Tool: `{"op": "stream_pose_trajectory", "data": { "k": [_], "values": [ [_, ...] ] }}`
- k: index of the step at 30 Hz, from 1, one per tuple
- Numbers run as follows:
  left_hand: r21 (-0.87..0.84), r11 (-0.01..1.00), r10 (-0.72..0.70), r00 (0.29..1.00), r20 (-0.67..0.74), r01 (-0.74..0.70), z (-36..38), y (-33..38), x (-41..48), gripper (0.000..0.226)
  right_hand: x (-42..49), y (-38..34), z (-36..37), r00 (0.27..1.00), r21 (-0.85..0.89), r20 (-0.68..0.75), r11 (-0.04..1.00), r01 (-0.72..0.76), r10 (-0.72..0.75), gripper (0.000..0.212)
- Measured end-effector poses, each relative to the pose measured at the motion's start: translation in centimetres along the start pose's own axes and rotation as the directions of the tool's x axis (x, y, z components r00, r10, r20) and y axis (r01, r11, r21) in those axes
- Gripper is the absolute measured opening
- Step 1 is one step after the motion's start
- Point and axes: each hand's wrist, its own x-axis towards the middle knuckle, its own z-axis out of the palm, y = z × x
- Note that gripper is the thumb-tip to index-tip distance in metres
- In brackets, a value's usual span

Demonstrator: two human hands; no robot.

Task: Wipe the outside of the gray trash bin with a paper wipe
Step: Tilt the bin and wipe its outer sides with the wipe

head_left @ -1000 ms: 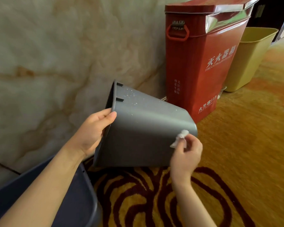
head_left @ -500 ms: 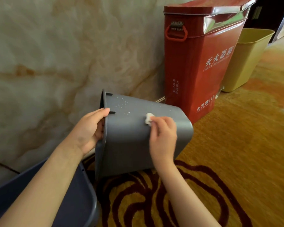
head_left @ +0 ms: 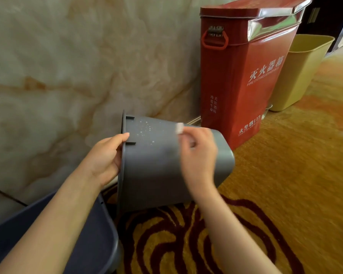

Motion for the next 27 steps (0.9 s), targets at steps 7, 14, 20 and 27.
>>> {"op": "stream_pose_trajectory", "data": {
  "k": [7,14,20,27],
  "values": [
    [-0.047,0.999,-0.01,0.999,0.042,0.012,0.4,-0.2,-0.1,0.031,-2.8,-3.4,3.8,0.959,0.007,0.267,0.996,0.094,-0.092,0.019],
    [0.003,1.0,0.0,0.998,0.069,-0.001,0.7,0.0,-0.9,0.026,1.3,3.7,-0.4,0.981,-0.218,0.16,0.974,-0.07,0.106,0.016],
    [-0.061,0.998,-0.01,0.977,0.212,0.024,1.0,-0.1,-1.5,0.027,2.8,9.8,-5.8,0.921,-0.306,-0.117,0.869,-0.389,0.371,0.017],
    [-0.091,0.996,0.004,0.974,0.227,0.018,2.0,-0.2,-1.1,0.028,0.8,-0.5,-0.6,0.996,-0.025,0.081,0.999,-0.033,0.035,0.014]
  ]
}}
